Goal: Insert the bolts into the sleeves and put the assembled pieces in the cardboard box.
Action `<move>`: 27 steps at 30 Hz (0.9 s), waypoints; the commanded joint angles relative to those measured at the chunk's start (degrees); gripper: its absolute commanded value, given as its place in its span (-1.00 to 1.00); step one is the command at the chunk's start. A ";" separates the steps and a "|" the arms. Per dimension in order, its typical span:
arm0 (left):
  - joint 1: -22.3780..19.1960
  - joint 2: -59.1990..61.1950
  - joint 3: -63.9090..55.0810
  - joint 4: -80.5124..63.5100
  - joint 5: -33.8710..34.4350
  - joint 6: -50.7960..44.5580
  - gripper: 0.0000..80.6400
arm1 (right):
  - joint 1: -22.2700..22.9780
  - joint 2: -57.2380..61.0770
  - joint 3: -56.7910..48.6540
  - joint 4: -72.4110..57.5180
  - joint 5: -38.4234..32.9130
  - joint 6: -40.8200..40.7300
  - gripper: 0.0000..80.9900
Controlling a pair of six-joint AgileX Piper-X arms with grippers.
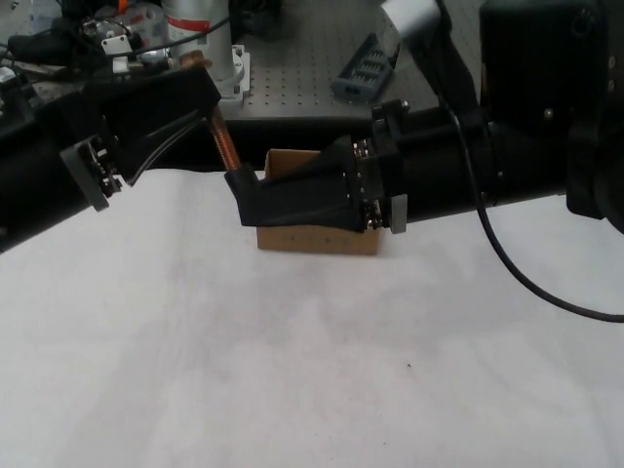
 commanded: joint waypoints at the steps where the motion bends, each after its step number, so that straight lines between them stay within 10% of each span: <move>1: -0.19 -1.04 -0.37 1.35 5.11 0.18 -0.98 | -1.35 -0.47 -0.34 -1.28 1.69 -0.14 -0.93; 27: -0.19 -1.04 -0.37 4.77 9.01 1.49 -0.98 | -1.58 -0.47 -0.34 -5.41 3.34 -2.53 -0.93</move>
